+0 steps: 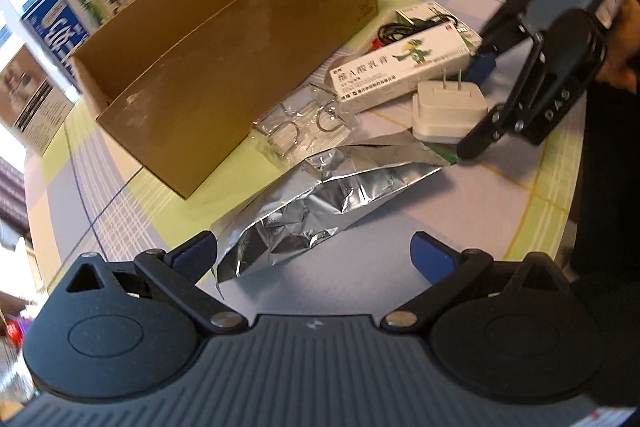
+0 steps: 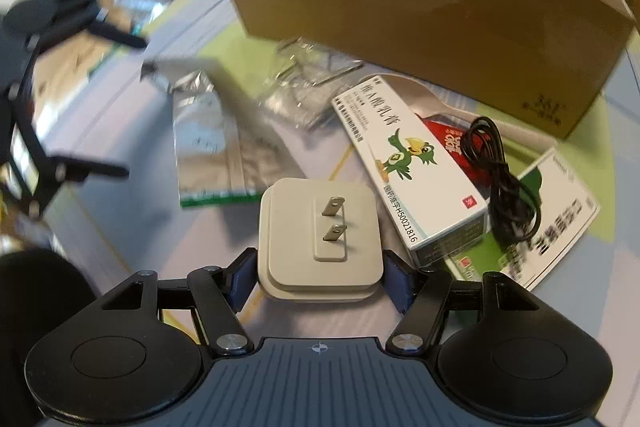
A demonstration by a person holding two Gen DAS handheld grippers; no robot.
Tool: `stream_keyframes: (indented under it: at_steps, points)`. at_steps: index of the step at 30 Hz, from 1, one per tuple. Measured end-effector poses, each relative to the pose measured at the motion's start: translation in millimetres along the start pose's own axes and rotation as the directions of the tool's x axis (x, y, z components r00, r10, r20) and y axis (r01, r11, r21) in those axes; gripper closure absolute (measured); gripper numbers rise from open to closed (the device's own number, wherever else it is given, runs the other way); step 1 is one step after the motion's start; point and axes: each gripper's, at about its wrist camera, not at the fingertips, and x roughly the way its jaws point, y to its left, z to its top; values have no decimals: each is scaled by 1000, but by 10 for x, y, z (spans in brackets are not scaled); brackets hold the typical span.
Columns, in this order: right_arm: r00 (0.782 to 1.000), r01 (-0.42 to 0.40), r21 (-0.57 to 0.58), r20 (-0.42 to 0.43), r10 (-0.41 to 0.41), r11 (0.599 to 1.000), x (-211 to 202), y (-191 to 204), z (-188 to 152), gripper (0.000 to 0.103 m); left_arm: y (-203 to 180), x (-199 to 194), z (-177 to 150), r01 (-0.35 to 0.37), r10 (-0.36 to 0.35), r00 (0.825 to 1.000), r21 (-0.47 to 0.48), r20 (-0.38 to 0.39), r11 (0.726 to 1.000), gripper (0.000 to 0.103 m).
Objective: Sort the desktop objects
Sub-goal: 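Grasp the silver foil bag with the left tool while the right tool grasps the white plug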
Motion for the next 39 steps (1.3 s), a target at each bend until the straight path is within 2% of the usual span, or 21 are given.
stream_keyframes:
  at_steps: [4,10,16,19,22,25,28,32,34,35,39]
  points:
    - [998,10,-157,-67,-20,988,-38,87,-38,40,6,61,25,24,-22,999,94,-23,995,2]
    - [990,-1,-326,-134,-45,945,-42,161,-111,40,-6,191,124,43,-28,998,277,-57,960,2]
    - [981,-27,-485,-180,-70,874,-57,198,-147,40,-79,441,256,120,-79,990,428,-114,896,6]
    - [979,-38,-499,-190,-66,866,-59,180,-144,40,-108,607,307,168,-94,980,475,-177,864,11]
    - [978,-44,-493,-197,-62,869,-49,146,-151,40,-79,736,372,218,-123,967,472,-225,854,13]
    - [978,-54,-479,-203,-51,876,-46,111,-187,40,-10,806,444,253,-160,956,415,-247,874,20]
    - [978,-64,-461,-204,-36,885,-61,83,-231,40,23,799,458,262,-165,949,380,-270,887,34]
    - [981,-65,-443,-192,-24,894,-88,79,-262,40,31,705,434,299,-187,923,321,-336,899,51]
    - [982,-66,-437,-186,-19,897,-86,104,-257,40,1,650,404,329,-211,906,296,-367,897,53]
    - [983,-65,-435,-183,-17,898,-84,110,-247,40,-20,633,390,332,-211,904,298,-371,895,53]
    - [985,-66,-420,-171,-8,905,-57,122,-151,40,-93,646,368,312,-192,912,312,-362,897,49]
